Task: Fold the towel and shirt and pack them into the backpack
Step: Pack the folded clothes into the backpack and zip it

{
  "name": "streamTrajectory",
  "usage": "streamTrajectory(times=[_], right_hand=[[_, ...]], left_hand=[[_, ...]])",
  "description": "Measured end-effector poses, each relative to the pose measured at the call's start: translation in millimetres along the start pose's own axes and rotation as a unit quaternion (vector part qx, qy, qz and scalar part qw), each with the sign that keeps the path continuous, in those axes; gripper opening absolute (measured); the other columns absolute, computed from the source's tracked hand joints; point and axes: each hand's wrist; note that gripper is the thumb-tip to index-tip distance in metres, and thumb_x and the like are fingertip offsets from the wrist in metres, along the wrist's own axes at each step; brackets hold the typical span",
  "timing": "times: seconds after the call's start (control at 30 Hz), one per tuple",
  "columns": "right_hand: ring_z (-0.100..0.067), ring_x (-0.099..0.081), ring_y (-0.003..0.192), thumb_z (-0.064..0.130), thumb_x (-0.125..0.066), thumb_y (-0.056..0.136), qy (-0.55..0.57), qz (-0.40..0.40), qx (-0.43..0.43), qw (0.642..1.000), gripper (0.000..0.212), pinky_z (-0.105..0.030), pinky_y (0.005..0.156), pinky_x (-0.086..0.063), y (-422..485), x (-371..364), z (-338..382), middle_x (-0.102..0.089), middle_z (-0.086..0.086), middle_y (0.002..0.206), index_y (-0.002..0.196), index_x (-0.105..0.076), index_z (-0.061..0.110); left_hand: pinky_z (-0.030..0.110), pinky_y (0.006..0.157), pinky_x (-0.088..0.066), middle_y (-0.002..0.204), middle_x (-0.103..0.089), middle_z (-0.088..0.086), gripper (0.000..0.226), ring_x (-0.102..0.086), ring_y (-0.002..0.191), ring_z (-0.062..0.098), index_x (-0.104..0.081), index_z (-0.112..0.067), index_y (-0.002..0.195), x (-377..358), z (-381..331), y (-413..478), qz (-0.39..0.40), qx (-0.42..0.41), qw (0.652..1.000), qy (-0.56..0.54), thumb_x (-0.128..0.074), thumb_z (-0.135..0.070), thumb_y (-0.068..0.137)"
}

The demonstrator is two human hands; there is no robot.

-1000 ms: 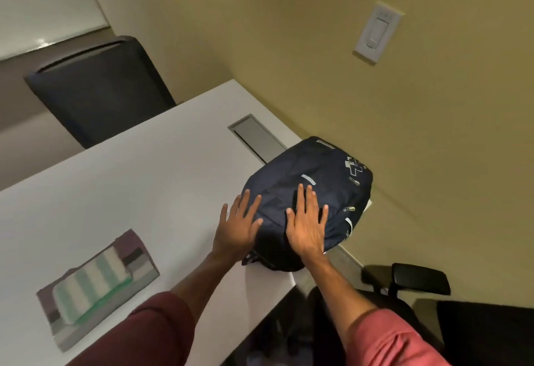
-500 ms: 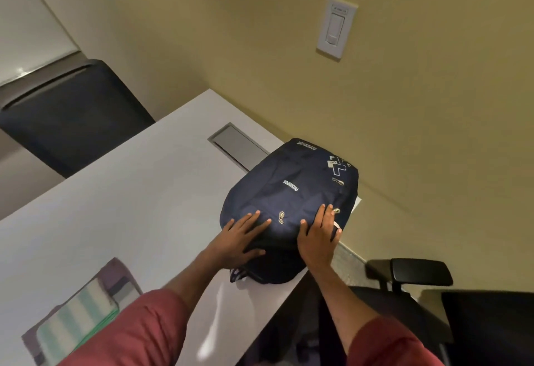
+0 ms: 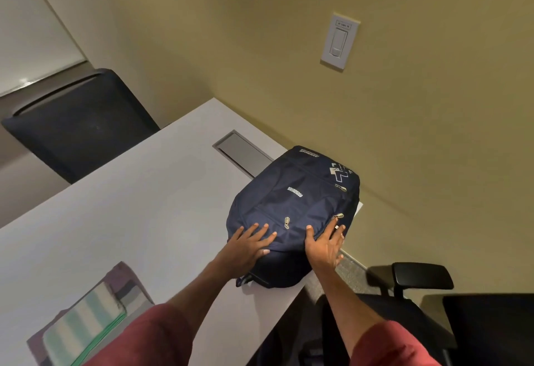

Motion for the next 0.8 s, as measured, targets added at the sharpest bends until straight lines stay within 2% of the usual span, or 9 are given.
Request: streamTrajectory(times=[0.07,0.17,0.23,0.3,0.4,0.5,0.6,0.67,0.8], right_hand=[[-0.037,-0.001,0.165,0.06,-0.046,0.108,-0.002,0.031,-0.006,1.0,0.092,-0.068,0.128,-0.015,-0.2,3.6,0.8,0.009,-0.01,0.179,0.171,0.011,0.027],[-0.037,-0.001,0.165,0.058,-0.047,0.108,0.001,0.039,0.004,0.999,0.092,-0.063,0.13,-0.016,-7.3,3.4,-2.0,0.01,-0.011,0.179,0.17,0.013,0.026],[-0.038,-0.002,0.165,0.057,-0.048,0.108,0.007,0.037,0.015,0.999,0.093,-0.061,0.13,-0.016,-15.3,0.6,-5.0,0.009,-0.012,0.179,0.17,0.014,0.025],[-0.039,-0.002,0.165,0.055,-0.048,0.109,0.009,0.038,0.02,0.999,0.092,-0.06,0.13,-0.015,-24.5,-4.1,-9.7,0.008,-0.014,0.179,0.17,0.014,0.024],[-0.038,-0.002,0.165,0.053,-0.047,0.11,0.01,0.029,0.028,0.999,0.09,-0.057,0.13,-0.011,-41.6,-13.3,-17.2,0.006,-0.015,0.179,0.171,0.012,0.022],[-0.036,-0.005,0.165,0.054,-0.048,0.109,0.018,0.024,0.039,0.999,0.092,-0.053,0.131,-0.009,-60.7,-21.1,-19.3,0.002,-0.015,0.179,0.171,0.011,0.021],[-0.035,-0.008,0.165,0.063,-0.051,0.105,0.017,0.032,0.049,0.998,0.098,-0.052,0.131,-0.012,-78.4,-28.8,-20.5,0.001,-0.009,0.18,0.171,0.008,0.022],[-0.034,-0.009,0.165,0.067,-0.051,0.103,0.007,0.032,0.061,0.998,0.101,-0.052,0.131,-0.013,-87.9,-35.9,-23.7,-0.001,-0.008,0.18,0.172,0.007,0.022],[-0.036,-0.012,0.164,0.067,-0.053,0.102,-0.007,0.037,0.062,0.997,0.102,-0.054,0.13,-0.018,-110.7,-51.2,-20.2,-0.003,-0.006,0.18,0.172,0.007,0.022]], left_hand=[[0.064,0.125,-0.032,0.177,-0.022,0.01,0.068,-0.023,0.162,0.037,-0.02,-0.025,0.171,-5.7,0.3,-6.6,-0.028,-0.01,0.999,-0.018,0.002,-0.055,0.113],[0.054,0.134,-0.013,0.18,-0.008,-0.001,0.1,-0.006,0.167,0.027,-0.009,-0.034,0.171,-9.3,-1.0,-16.6,-0.026,0.005,0.998,-0.056,0.032,-0.074,0.089],[0.049,0.135,-0.005,0.18,-0.001,-0.006,0.105,0.002,0.167,0.022,-0.004,-0.038,0.171,-10.6,-6.3,-23.8,-0.022,0.024,0.996,-0.077,0.036,-0.076,0.082],[0.05,0.135,-0.003,0.18,0.002,-0.007,0.092,0.005,0.167,0.021,-0.001,-0.04,0.171,-14.4,-13.3,-34.8,-0.013,0.032,0.996,-0.08,0.027,-0.072,0.09],[0.05,0.135,-0.001,0.18,0.007,-0.008,0.059,0.01,0.166,0.02,0.004,-0.04,0.171,-28.3,-18.6,-53.4,0.005,0.049,0.996,-0.073,-0.011,-0.052,0.114],[0.053,0.134,-0.009,0.18,0.007,-0.005,0.07,0.008,0.166,0.025,0.008,-0.038,0.17,-45.7,-20.8,-74.1,0.005,0.044,0.998,-0.051,-0.038,-0.039,0.117],[0.054,0.127,-0.034,0.178,-0.021,0.001,0.065,-0.023,0.163,0.03,-0.014,-0.031,0.171,-64.2,-21.5,-101.0,-0.033,0.047,0.997,-0.042,-0.041,-0.043,0.114],[0.05,0.118,-0.048,0.171,-0.039,0.002,0.057,-0.042,0.155,0.029,-0.031,-0.028,0.168,-75.0,-22.1,-115.7,-0.047,0.059,0.995,-0.059,-0.032,-0.046,0.115],[0.048,0.12,-0.044,0.172,-0.038,-0.003,0.058,-0.04,0.156,0.026,-0.033,-0.03,0.168,-94.2,-14.9,-140.1,-0.065,0.064,0.994,-0.065,-0.016,-0.048,0.116]])
Point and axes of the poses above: each hand's wrist, its own y-axis towards the middle knuckle, its own x-axis out of the back of the hand, z = x × y
